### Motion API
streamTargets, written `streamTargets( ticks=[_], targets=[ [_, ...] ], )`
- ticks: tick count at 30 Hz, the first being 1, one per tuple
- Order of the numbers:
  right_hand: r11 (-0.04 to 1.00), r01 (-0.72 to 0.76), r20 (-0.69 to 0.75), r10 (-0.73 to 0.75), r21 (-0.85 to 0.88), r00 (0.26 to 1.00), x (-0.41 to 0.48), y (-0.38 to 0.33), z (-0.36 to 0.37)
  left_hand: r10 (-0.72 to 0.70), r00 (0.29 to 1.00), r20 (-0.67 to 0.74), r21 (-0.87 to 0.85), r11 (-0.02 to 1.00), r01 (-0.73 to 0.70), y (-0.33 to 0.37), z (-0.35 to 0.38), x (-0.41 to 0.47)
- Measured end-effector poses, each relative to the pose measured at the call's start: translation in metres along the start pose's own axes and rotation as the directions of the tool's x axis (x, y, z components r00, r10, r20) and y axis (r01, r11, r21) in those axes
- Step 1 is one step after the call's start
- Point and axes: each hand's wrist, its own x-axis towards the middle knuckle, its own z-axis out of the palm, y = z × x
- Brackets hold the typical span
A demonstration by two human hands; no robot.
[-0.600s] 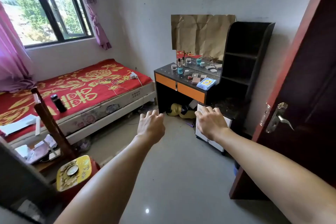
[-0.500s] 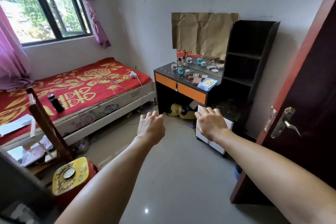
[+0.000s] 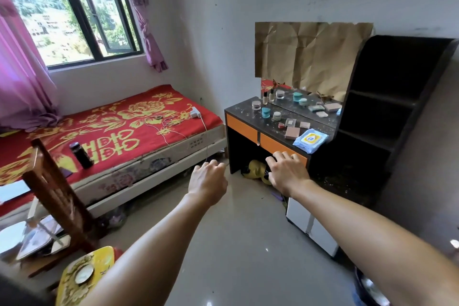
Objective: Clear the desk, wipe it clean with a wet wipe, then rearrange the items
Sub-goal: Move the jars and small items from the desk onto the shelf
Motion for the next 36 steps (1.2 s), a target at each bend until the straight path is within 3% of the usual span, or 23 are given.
streamTargets(
  ticks=[14,23,32,36],
  targets=[
    [0.993,-0.110,0.015,0.109,0.031,0.994,0.248,0.023,0.061,0.091,0.996,0.011,-0.063,0.994,-0.090,-0.100,0.068,0.265],
    [0.984,-0.176,0.104,0.172,0.031,0.980,0.382,0.072,0.110,0.172,0.985,0.035,-0.091,0.982,-0.168,-0.121,0.126,0.422],
    [0.974,-0.217,0.111,0.208,0.071,0.972,0.546,0.136,0.174,0.153,0.986,0.073,-0.151,0.979,-0.140,-0.136,0.180,0.580],
    [0.970,-0.224,0.189,0.203,0.097,0.961,0.596,0.153,0.204,0.127,0.984,0.125,-0.168,0.980,-0.106,-0.150,0.210,0.629]
  ],
)
